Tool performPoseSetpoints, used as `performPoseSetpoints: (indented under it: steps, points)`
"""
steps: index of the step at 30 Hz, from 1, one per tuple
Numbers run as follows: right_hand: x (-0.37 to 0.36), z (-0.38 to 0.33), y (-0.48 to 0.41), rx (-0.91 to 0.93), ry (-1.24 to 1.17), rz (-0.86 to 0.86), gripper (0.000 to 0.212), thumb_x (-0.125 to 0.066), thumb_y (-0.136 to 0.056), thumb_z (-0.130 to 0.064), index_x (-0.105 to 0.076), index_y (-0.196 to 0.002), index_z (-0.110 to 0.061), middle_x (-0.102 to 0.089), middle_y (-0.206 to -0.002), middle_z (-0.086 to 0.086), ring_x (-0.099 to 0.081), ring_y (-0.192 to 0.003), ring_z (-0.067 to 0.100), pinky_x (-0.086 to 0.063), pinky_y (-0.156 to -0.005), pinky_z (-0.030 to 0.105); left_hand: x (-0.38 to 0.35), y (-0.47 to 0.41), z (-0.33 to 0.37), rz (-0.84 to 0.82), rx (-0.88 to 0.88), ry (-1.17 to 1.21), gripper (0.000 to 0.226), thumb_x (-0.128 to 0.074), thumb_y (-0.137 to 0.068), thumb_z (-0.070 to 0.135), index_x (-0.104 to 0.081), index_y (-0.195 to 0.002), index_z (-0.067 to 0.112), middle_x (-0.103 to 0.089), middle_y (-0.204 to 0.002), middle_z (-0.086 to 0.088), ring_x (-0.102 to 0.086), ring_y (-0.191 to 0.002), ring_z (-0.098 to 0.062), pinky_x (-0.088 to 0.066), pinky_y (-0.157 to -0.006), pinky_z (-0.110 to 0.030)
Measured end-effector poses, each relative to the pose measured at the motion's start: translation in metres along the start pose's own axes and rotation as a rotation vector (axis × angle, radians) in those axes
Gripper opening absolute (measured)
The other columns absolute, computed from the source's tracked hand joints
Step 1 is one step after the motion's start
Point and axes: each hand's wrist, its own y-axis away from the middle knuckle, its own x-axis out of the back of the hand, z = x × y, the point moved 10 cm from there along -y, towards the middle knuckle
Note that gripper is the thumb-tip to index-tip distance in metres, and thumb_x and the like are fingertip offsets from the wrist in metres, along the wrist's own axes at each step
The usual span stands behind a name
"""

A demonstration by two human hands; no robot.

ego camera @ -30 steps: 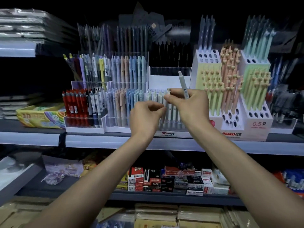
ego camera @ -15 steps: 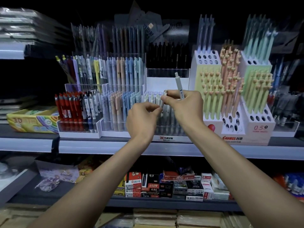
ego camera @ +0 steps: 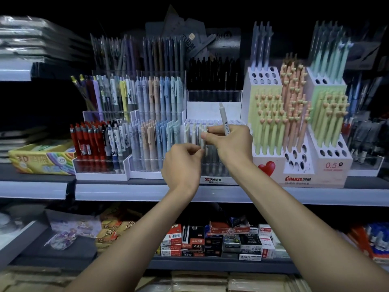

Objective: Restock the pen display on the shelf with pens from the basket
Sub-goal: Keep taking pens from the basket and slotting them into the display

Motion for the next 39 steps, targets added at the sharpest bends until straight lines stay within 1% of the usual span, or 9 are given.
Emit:
performPoseSetpoints:
  steps: [8, 12, 13, 16, 20, 24, 26, 32, 39]
  points:
    - [-0.008, 0.007, -0.002, 0.015, 0.080, 0.038, 0.014, -0.092, -0.073, -0.023, -0.080, -0.079, -0.020, -0.077, -0.073, -0.007, -0.074, -0.070, 0.009, -0.061, -0.073, 0.029, -0.005, 0.002, -0.008, 0.041, 0.034, -0.024, 0.014, -0.071, -0.093, 0.038, -0.083, -0.090, 0.031, -0.076, -0.076, 0.008, -0.070, -0.078, -0.019, -0.049, -0.063, -0.030]
    - [-0.009, -0.001, -0.002, 0.054, 0.196, 0.034, 0.012, -0.088, -0.078, -0.030, -0.080, -0.082, -0.022, -0.074, -0.073, -0.010, -0.065, -0.063, -0.001, -0.042, -0.050, 0.007, -0.006, 0.000, -0.009, 0.053, 0.038, -0.027, 0.016, -0.070, -0.093, 0.040, -0.082, -0.085, 0.032, -0.074, -0.072, 0.007, -0.069, -0.074, -0.021, -0.051, -0.063, -0.031]
    - [-0.010, -0.003, -0.003, 0.058, 0.211, 0.028, 0.012, -0.088, -0.078, -0.030, -0.080, -0.082, -0.023, -0.073, -0.072, -0.010, -0.064, -0.063, -0.002, -0.040, -0.048, 0.008, -0.006, -0.001, -0.009, 0.053, 0.040, -0.032, 0.017, -0.070, -0.093, 0.040, -0.081, -0.083, 0.031, -0.073, -0.070, 0.006, -0.069, -0.073, -0.022, -0.051, -0.062, -0.031]
    - [-0.013, -0.003, -0.005, 0.046, 0.182, 0.027, 0.011, -0.089, -0.078, -0.026, -0.080, -0.083, -0.022, -0.072, -0.070, -0.011, -0.068, -0.066, 0.004, -0.052, -0.059, 0.022, -0.006, -0.003, -0.007, 0.049, 0.043, -0.033, 0.021, -0.071, -0.092, 0.037, -0.079, -0.076, 0.027, -0.071, -0.064, 0.003, -0.068, -0.069, -0.023, -0.052, -0.060, -0.031]
    - [-0.015, 0.001, -0.006, 0.021, 0.156, 0.011, 0.010, -0.089, -0.078, -0.024, -0.080, -0.083, -0.021, -0.067, -0.063, -0.016, -0.065, -0.062, -0.001, -0.048, -0.055, 0.015, -0.006, -0.004, -0.007, 0.045, 0.047, -0.044, 0.023, -0.072, -0.091, 0.035, -0.078, -0.072, 0.024, -0.070, -0.063, 0.000, -0.068, -0.069, -0.026, -0.055, -0.061, -0.034]
    - [-0.015, 0.001, -0.006, -0.008, 0.150, 0.019, 0.013, -0.090, -0.076, -0.023, -0.078, -0.080, -0.023, -0.072, -0.070, -0.010, -0.069, -0.068, 0.008, -0.049, -0.059, 0.020, -0.006, -0.005, -0.008, 0.037, 0.070, -0.059, 0.022, -0.073, -0.090, 0.036, -0.077, -0.072, 0.025, -0.068, -0.063, 0.000, -0.068, -0.072, -0.028, -0.047, -0.058, -0.031]
    - [-0.015, 0.001, -0.006, -0.014, 0.150, 0.017, 0.012, -0.090, -0.076, -0.023, -0.078, -0.080, -0.022, -0.071, -0.070, -0.010, -0.068, -0.069, 0.007, -0.048, -0.057, 0.017, -0.006, -0.005, -0.008, 0.030, 0.078, -0.054, 0.020, -0.074, -0.090, 0.036, -0.079, -0.074, 0.027, -0.070, -0.065, 0.001, -0.069, -0.074, -0.027, -0.044, -0.058, -0.029]
    - [-0.012, 0.005, -0.003, -0.016, 0.175, 0.040, 0.025, -0.089, -0.077, -0.025, -0.067, -0.065, -0.028, -0.067, -0.063, -0.013, -0.067, -0.065, 0.009, -0.051, -0.058, 0.022, -0.009, -0.007, -0.012, 0.010, 0.103, -0.049, 0.013, -0.075, -0.088, 0.039, -0.081, -0.080, 0.030, -0.074, -0.072, 0.002, -0.071, -0.080, -0.027, -0.050, -0.063, -0.031]
    - [-0.012, 0.002, -0.002, 0.030, 0.202, 0.067, 0.023, -0.089, -0.077, -0.026, -0.068, -0.067, -0.027, -0.072, -0.066, -0.008, -0.071, -0.066, 0.012, -0.054, -0.061, 0.025, -0.008, -0.006, -0.011, 0.026, 0.094, -0.068, 0.012, -0.074, -0.090, 0.038, -0.082, -0.084, 0.031, -0.076, -0.077, 0.001, -0.072, -0.084, -0.028, -0.050, -0.065, -0.032]
